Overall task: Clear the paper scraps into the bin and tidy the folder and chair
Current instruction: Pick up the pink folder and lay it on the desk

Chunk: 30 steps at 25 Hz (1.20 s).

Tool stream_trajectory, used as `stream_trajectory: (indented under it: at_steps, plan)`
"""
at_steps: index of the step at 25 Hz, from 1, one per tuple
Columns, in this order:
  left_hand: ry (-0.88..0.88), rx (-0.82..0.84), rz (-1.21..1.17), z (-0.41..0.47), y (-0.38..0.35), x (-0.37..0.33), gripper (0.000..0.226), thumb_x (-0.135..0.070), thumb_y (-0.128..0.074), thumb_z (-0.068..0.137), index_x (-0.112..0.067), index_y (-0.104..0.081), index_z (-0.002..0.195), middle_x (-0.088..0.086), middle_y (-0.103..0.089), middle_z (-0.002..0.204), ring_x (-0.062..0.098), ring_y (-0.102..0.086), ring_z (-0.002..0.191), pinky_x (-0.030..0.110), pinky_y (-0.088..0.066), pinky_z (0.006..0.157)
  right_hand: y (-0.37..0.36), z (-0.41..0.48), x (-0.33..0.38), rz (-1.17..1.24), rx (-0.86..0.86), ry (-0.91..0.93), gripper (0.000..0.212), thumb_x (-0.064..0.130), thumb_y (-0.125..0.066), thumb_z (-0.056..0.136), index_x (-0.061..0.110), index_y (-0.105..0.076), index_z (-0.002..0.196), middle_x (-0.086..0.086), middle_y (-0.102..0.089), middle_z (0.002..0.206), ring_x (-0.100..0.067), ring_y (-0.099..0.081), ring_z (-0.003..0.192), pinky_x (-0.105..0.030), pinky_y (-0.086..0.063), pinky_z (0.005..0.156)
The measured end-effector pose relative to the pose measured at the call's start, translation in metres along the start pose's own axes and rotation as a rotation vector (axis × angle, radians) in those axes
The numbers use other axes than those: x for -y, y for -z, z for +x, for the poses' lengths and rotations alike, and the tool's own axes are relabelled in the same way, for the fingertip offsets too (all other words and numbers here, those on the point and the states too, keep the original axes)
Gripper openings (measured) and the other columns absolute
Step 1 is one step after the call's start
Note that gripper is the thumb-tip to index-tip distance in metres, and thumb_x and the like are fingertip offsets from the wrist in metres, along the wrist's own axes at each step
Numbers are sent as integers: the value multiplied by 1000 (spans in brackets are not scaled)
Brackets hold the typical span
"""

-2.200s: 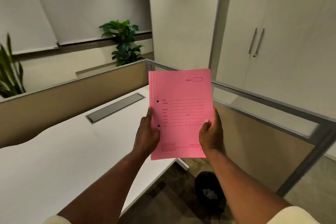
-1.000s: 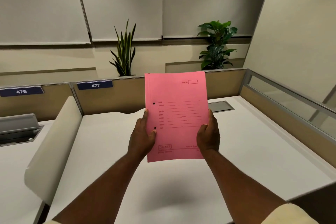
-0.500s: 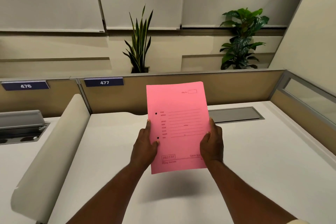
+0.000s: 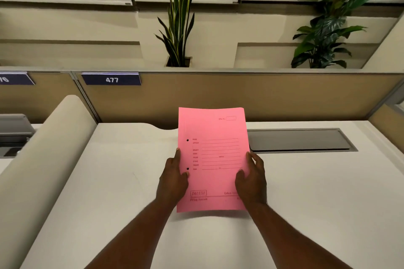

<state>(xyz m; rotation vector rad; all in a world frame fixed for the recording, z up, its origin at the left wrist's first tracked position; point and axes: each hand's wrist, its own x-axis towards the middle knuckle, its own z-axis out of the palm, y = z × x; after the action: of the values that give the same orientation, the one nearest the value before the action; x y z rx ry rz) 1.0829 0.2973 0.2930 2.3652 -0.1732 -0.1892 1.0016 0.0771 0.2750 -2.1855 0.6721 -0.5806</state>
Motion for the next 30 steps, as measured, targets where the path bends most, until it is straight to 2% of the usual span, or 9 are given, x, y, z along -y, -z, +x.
stream_trajectory:
  at_steps: [2,8,12,15,21,27,30]
  plan:
    - [30,17,15,11,-15,7,76,-24,-54,97,-32,-9,157,4,-46,138,26,-55,122,44,-51,95,-15,6,-15,-48,64,-17,64,7,-60,90,10,-39,151,-5,-38,155,-27,-42,138,-45,-44,111]
    - [73,31,27,40,-48,27,65,-21,-53,99,-22,-22,156,6,-44,145,26,-51,127,43,-46,103,-52,25,-45,-295,180,-13,63,19,-58,93,8,-38,151,-10,-34,159,-31,-35,140,-47,-30,116]
    - [43,5,88,56,-63,31,57,-19,-54,98,-14,-35,151,6,-40,151,25,-42,136,43,-40,110,-66,38,-56,-477,177,35,57,30,-45,95,7,-45,147,-15,-37,157,-33,-34,143,-49,-24,118]
    - [24,-16,126,68,-70,32,55,-17,-55,96,-11,-40,149,6,-37,155,28,-34,139,43,-33,116,-73,50,-59,-504,181,102,61,32,-34,91,6,-50,143,-14,-40,156,-32,-36,144,-51,-22,121]
    - [13,-23,146,79,-77,35,55,-20,-52,98,-13,-38,150,5,-36,157,28,-29,142,45,-29,118,-78,64,-64,-510,170,133,70,38,-21,89,7,-49,144,-11,-46,153,-28,-39,143,-50,-21,122]
    - [23,-4,123,76,-73,31,55,-25,-50,100,-16,-35,152,5,-32,159,28,-27,144,47,-28,118,-74,64,-61,-508,204,111,64,36,-33,91,8,-46,147,-10,-43,155,-28,-36,144,-51,-20,121]
    - [-12,-36,175,72,-65,29,56,-31,-48,101,-19,-32,154,4,-28,162,27,-25,147,46,-27,118,-68,62,-54,-497,147,129,64,39,-36,92,8,-45,148,-11,-42,156,-29,-37,144,-54,-21,121]
